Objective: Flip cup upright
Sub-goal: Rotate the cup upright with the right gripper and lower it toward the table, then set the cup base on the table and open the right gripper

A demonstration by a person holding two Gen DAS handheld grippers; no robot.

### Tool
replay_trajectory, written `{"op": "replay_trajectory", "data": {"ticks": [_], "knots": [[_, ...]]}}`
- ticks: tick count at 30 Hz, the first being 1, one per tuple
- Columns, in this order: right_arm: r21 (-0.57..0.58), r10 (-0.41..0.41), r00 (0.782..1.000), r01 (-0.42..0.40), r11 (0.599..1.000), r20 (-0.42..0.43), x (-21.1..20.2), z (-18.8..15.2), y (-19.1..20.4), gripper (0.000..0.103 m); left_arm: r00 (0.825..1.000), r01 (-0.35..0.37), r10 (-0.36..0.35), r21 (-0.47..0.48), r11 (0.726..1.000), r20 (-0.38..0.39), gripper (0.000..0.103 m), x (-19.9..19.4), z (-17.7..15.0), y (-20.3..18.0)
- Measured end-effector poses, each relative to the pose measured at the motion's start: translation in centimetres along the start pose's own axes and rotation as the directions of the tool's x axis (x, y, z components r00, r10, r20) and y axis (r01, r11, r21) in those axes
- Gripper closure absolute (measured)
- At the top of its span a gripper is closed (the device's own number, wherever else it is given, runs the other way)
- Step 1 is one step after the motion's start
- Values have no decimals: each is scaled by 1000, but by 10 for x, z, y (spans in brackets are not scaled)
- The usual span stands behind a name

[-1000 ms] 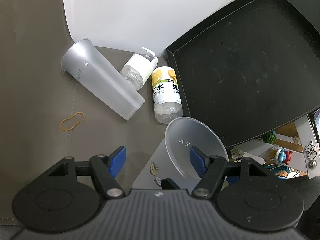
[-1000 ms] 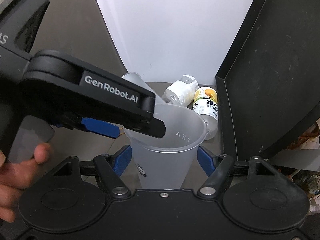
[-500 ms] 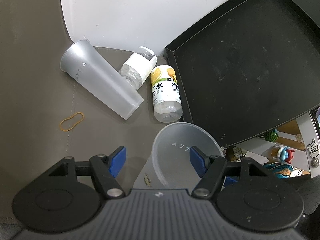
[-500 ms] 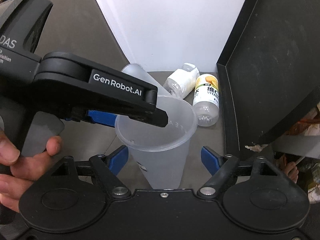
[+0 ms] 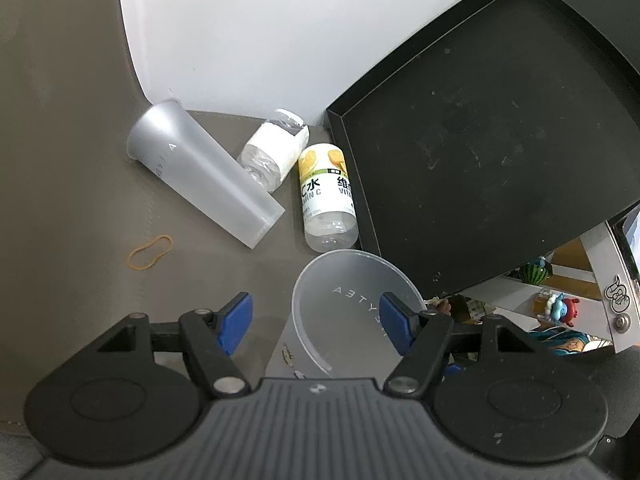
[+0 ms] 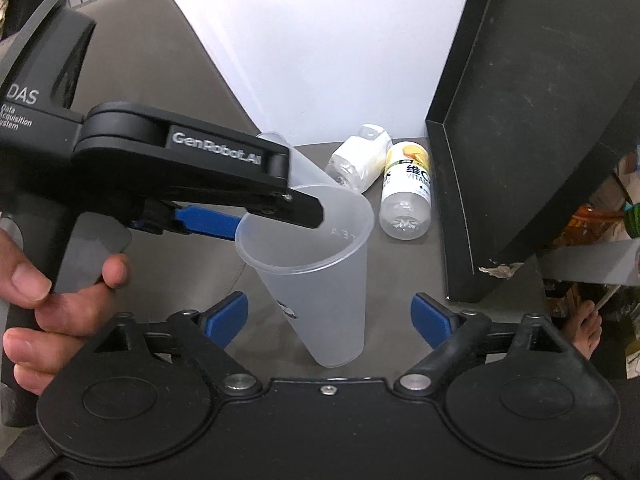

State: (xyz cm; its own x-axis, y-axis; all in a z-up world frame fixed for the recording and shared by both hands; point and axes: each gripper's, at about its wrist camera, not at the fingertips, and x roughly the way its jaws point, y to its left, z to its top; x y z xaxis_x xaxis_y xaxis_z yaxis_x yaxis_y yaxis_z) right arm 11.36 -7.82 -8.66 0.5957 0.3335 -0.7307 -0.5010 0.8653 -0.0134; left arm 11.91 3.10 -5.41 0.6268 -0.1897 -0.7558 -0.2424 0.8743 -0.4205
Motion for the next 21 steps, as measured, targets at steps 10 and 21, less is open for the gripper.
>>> {"op": "replay_trajectory", "data": {"ticks": [10, 21], "knots": [[30, 4, 1000, -4, 1000, 19, -15, -1, -8, 15, 997, -64, 62, 44, 997, 48, 28, -30, -6, -5], [128, -6, 997, -4, 992, 78, -37, -3, -21, 8, 974, -162, 151, 57, 985, 170, 27, -68, -25, -8]]}}
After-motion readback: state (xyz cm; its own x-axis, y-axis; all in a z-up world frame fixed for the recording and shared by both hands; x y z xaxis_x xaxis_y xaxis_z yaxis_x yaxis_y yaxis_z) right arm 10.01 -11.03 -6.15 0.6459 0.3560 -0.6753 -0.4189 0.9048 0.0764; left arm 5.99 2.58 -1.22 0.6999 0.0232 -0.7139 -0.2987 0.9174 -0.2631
